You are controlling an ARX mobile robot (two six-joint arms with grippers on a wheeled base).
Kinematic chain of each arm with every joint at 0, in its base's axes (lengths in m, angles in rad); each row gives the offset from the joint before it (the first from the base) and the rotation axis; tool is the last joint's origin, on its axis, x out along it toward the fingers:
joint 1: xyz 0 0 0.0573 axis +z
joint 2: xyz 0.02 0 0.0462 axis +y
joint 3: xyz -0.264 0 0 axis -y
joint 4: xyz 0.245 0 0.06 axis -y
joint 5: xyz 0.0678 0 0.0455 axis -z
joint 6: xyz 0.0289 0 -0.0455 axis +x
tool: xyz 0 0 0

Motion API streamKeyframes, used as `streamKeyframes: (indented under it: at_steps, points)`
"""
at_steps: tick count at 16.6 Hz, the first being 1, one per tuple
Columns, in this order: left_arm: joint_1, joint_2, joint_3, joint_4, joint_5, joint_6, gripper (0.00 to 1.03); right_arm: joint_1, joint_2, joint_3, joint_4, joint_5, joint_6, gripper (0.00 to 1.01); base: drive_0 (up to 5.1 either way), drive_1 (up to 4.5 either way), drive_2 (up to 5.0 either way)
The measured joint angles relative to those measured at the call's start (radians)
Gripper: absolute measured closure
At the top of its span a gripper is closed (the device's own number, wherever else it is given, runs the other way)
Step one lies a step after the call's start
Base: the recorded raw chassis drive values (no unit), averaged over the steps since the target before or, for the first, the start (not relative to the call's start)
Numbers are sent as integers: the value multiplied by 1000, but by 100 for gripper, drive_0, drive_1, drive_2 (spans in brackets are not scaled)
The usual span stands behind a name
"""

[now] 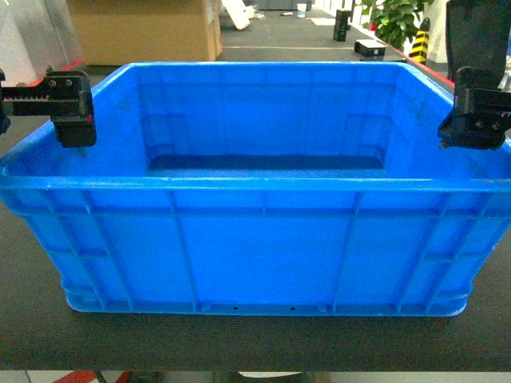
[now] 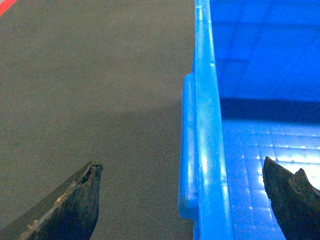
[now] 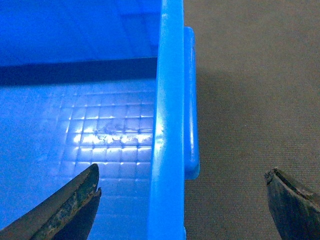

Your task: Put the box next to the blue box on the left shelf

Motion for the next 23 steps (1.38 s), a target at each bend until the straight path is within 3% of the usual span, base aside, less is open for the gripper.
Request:
streamKeyframes:
  at_steps: [5, 7, 13, 14, 17, 21, 23]
  points:
    - [-6, 32, 34, -75, -2, -4, 5, 1, 5, 8, -23, -1, 3, 3, 0, 0, 0]
    - [-7, 40, 44, -82, -2, -9, 5, 1, 11, 8, -40, -4, -1, 20, 0, 0, 0]
    - [-17, 43, 88, -188, 3, -23, 67, 15, 14, 24, -55, -11, -9, 86, 0, 0, 0]
    - [-18, 43, 95, -205, -5, -25, 77, 14, 14, 26, -55, -8, 7, 91, 0, 0, 0]
    - [-19, 43, 92, -177, -13, -20, 82, 14, 18, 28, -48, -13, 23, 91, 0, 0, 0]
    - [-33, 14, 9, -14, -32, 4, 83, 16, -16, -21, 24, -7, 35, 92, 0, 0, 0]
    - [-40, -55, -23, 9, -40, 14, 83, 21, -89, -61, 47, 0, 48, 92, 0, 0, 0]
